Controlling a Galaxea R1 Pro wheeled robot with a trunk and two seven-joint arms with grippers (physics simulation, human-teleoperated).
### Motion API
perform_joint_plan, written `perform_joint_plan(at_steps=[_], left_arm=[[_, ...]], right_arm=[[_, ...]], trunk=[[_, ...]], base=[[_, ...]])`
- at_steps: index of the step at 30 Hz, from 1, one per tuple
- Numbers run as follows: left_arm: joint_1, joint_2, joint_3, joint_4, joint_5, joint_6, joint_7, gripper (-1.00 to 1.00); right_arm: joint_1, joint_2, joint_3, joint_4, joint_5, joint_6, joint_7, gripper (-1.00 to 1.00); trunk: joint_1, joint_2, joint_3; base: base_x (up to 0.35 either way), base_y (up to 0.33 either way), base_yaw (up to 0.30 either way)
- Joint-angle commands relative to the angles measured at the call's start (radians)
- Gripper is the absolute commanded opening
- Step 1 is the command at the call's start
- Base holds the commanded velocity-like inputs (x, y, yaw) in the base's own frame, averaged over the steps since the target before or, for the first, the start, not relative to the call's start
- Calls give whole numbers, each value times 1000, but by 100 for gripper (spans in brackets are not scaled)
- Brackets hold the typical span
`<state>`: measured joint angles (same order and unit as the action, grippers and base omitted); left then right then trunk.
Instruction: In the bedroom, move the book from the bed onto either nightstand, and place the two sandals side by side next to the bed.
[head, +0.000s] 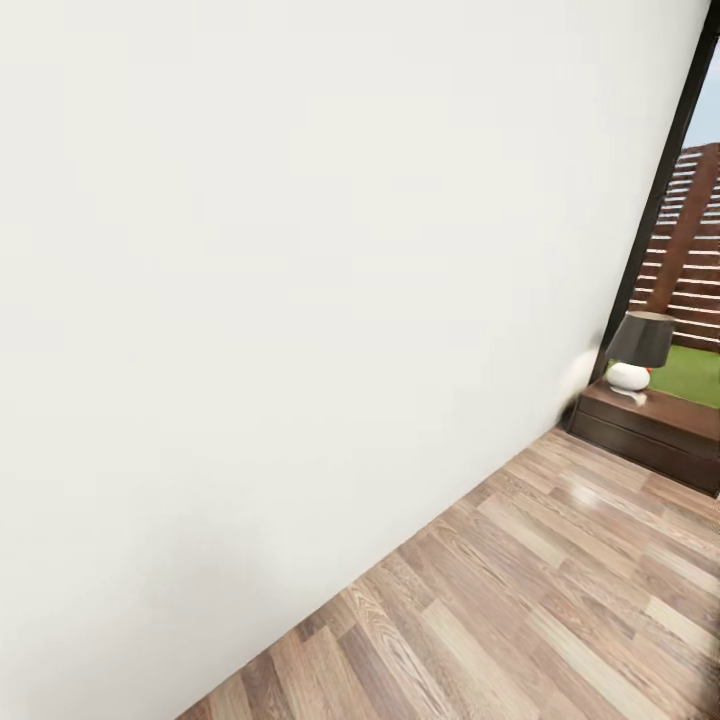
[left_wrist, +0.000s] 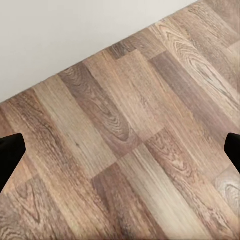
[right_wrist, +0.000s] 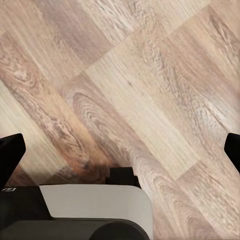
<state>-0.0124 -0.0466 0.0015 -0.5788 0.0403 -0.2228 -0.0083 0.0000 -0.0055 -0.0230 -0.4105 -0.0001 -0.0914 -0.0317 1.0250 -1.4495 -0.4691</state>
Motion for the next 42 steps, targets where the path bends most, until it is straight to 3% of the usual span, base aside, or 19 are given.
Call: perform_joint_plan(at_steps=[1, 15, 42], left_arm=[[0, 0, 0, 0, 4, -3, -1, 100], [-1, -1, 0, 0, 4, -3, -1, 100], [0, -1, 0, 1, 4, -3, -1, 100]], right_arm=[[0, 0, -2, -1, 0, -2, -1, 100], [0, -1, -2, -1, 0, -2, -1, 100], [0, -2, -3, 4, -1, -2, -2, 100]], trunk=[[0, 0, -1], [0, 0, -1], [0, 0, 12]], base=[[0, 0, -37], [0, 0, -52], [0, 0, -220]])
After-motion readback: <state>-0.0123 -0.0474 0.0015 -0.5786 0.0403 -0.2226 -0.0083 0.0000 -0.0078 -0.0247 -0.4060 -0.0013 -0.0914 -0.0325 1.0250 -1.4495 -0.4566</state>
